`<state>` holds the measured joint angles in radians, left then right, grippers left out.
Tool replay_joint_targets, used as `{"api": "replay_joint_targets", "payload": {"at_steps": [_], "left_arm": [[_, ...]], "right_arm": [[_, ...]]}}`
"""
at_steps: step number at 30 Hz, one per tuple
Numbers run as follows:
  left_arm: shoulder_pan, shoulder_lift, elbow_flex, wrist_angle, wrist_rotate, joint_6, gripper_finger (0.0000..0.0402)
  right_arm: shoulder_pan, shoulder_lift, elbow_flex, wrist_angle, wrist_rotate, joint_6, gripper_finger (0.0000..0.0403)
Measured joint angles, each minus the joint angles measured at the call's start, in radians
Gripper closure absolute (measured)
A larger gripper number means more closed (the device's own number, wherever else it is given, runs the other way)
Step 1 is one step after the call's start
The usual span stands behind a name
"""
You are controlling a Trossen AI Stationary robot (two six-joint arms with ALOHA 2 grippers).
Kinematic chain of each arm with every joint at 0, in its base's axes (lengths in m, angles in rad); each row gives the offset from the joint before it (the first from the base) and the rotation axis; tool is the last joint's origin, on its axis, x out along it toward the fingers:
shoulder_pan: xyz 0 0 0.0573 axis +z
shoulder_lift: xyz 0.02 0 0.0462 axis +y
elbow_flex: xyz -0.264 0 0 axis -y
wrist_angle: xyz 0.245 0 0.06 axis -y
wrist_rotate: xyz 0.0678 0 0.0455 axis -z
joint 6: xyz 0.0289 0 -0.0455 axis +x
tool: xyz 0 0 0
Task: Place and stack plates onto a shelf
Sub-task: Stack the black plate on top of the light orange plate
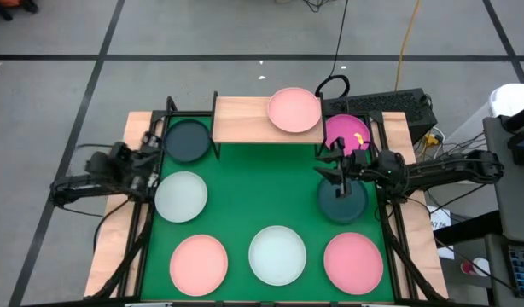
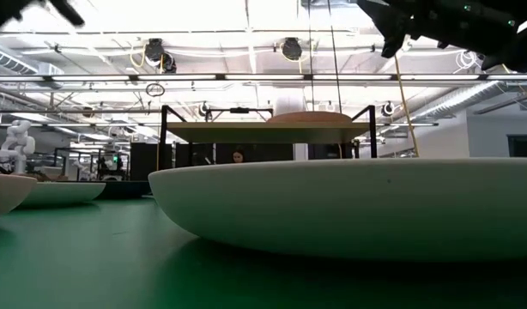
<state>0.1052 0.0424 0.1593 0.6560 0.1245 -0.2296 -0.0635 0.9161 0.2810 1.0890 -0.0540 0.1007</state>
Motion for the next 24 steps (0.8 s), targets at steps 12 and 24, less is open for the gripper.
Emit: {"api": "replay_joint_targets", "payload": {"at_steps": [12,24], "left_arm": [[-0.032,0.422,0.638,-0.888,-0.234,0.15,0.0324],[-0.047,0.846,0.928,-1.841,-0.517,-0.192,0.0324]], "right_arm": [[0.0,0.0,0.0,0.0,0.0,-0.01,0.0261],[0.0,0.0,0.0,-0.009,0.0,0.014,0.0261]]}}
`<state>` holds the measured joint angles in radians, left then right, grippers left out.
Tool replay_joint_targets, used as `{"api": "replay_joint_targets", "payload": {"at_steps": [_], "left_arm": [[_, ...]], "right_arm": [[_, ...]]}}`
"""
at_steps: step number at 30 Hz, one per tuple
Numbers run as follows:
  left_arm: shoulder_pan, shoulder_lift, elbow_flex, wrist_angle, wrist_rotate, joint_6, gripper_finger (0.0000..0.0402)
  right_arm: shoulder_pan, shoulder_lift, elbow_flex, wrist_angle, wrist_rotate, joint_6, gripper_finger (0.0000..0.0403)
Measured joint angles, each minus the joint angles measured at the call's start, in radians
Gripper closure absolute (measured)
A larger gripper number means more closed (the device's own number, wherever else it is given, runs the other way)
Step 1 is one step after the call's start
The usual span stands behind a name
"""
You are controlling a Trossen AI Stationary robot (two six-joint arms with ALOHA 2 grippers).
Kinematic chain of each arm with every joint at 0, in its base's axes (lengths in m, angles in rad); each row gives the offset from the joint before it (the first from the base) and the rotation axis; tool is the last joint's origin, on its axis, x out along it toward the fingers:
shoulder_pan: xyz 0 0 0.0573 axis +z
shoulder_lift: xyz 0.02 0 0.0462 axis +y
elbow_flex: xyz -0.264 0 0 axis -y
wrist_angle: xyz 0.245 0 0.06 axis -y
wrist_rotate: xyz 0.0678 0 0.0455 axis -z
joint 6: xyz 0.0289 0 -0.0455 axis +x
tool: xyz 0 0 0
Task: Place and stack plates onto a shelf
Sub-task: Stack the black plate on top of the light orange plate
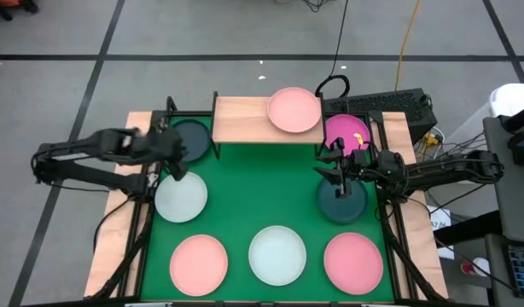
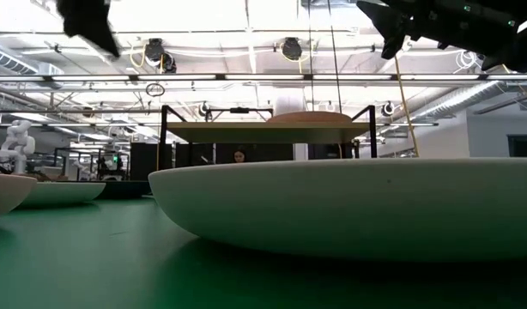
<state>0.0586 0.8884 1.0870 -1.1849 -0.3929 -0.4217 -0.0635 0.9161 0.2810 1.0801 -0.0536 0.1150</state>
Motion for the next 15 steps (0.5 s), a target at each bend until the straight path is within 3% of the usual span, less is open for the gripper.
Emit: {"api": "replay_joint_targets", "payload": {"at_steps": [5,15], "left_arm": [[0.0,0.064,-0.136,-0.064,-0.022,-0.063,0.0324],[0.035,0.13,-0.432,0.224,-0.192,-0.147,0.0324]], "right_arm": [[0.0,0.0,0.0,0.0,0.0,0.001,0.0261],[0.0,0.0,0.0,0.0,0.0,-0.004,0.0261]]}}
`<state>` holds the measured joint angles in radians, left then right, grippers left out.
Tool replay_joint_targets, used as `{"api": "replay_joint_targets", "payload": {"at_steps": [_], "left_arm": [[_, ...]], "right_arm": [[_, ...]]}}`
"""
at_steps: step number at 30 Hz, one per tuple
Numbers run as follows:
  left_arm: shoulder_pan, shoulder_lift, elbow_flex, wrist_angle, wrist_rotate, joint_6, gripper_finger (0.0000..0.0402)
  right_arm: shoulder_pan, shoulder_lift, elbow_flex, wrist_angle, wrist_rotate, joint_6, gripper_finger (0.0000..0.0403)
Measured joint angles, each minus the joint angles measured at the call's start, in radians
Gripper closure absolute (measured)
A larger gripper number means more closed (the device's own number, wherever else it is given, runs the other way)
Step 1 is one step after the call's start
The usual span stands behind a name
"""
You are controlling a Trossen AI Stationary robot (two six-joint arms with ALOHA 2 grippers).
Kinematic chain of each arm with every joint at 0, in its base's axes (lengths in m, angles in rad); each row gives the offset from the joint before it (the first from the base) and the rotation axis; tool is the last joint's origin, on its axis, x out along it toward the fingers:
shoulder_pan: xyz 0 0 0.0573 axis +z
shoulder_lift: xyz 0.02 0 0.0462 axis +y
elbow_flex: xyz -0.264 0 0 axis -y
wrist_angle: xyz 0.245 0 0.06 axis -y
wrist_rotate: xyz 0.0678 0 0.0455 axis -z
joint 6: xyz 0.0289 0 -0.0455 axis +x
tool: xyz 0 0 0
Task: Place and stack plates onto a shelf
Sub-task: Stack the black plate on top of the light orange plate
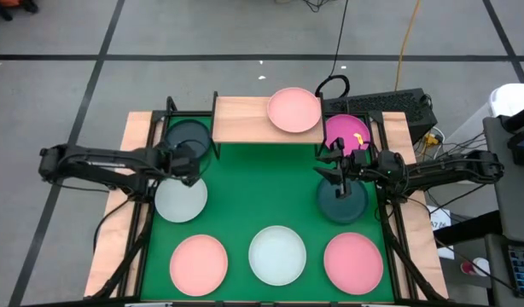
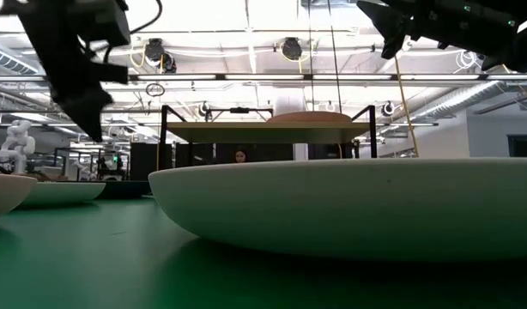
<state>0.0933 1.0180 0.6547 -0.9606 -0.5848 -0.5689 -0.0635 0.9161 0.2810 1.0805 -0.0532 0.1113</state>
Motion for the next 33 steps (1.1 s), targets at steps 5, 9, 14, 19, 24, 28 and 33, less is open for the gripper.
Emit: {"api": "replay_joint_targets", "payload": {"at_steps": [5,9,14,19,24,28,33], "left_arm": [[0.043,0.059,-0.061,0.179,0.009,0.082,0.0324],[0.1,0.126,-0.069,0.192,0.009,0.117,0.0324],[0.154,0.205,-0.069,0.218,0.009,0.161,0.0324],[0.18,0.273,-0.069,0.252,0.036,0.176,0.0324],[0.188,0.315,-0.069,0.277,0.044,0.196,0.0324],[0.188,0.324,-0.069,0.277,0.046,0.199,0.0324],[0.188,0.314,-0.068,0.269,0.07,0.198,0.0324]], "right_arm": [[0.0,0.0,0.0,0.0,0.0,-0.003,0.0261],[0.0,0.0,0.0,0.0,0.0,0.0,0.0261],[0.0,0.0,0.0,0.0,0.0,0.0,0.0261],[0.0,0.0,0.0,-0.002,0.0,0.0,0.0261],[0.0,0.0,0.0,-0.012,0.0,0.0,0.0261],[0.0,0.0,0.0,-0.016,0.0,0.0,0.0261],[0.0,0.0,0.0,-0.016,0.0,0.0,0.0261]]}}
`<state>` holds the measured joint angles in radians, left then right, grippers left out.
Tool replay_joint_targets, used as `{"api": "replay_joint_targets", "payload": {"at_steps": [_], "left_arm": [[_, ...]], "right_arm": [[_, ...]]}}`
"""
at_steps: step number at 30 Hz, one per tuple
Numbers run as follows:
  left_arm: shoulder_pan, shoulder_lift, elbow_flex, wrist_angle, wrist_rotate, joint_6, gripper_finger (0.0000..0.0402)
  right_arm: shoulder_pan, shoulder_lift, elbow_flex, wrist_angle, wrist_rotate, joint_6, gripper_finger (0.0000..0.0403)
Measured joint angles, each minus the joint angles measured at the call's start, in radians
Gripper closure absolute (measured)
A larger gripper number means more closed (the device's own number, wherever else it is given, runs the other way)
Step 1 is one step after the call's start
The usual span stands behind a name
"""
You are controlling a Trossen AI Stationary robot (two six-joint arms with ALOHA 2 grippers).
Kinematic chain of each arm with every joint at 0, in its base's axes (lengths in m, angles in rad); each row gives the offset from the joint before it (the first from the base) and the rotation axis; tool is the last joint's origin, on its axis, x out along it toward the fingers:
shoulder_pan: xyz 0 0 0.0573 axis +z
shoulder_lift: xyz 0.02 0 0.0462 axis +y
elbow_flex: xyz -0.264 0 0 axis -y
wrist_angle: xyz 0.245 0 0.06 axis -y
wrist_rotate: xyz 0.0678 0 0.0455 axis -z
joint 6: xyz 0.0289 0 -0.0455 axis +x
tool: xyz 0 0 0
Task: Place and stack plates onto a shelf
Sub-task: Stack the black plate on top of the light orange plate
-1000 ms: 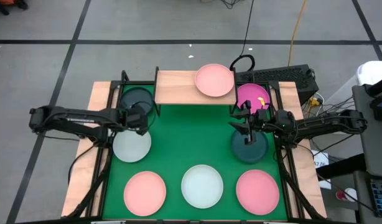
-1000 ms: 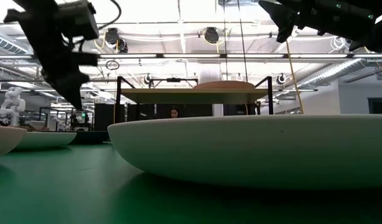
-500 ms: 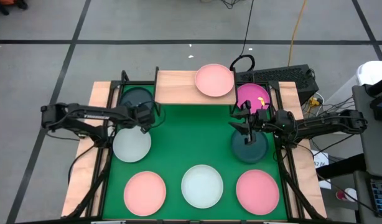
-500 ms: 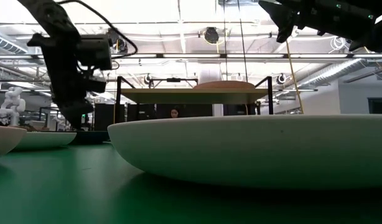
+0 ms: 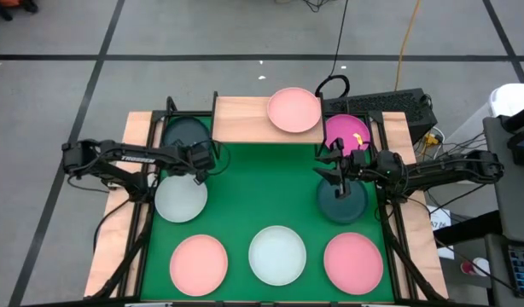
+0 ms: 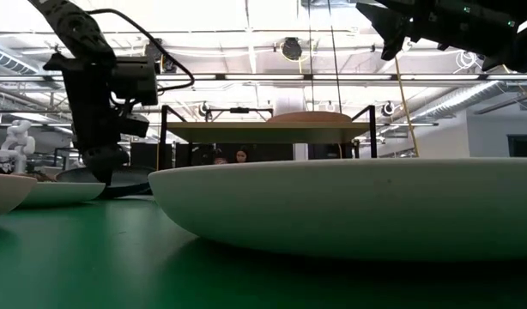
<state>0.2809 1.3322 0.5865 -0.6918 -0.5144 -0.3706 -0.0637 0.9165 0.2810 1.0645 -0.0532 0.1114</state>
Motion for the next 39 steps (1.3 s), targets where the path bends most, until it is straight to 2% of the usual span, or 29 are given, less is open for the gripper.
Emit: {"api": "replay_joint_targets", "payload": {"at_steps": [10,32,39], "left_arm": [[-0.001,0.001,0.067,-0.077,0.125,-0.024,0.0324],[-0.035,0.001,0.036,-0.029,0.125,-0.083,0.0324],[-0.035,-0.028,0.037,-0.032,0.2,-0.082,0.0324]], "right_arm": [[0.0,0.0,0.0,0.0,0.003,0.0,0.0261],[0.0,0.0,0.0,-0.003,0.003,0.0,0.0261],[0.0,0.0,0.0,-0.007,0.003,0.0,0.0261]]}}
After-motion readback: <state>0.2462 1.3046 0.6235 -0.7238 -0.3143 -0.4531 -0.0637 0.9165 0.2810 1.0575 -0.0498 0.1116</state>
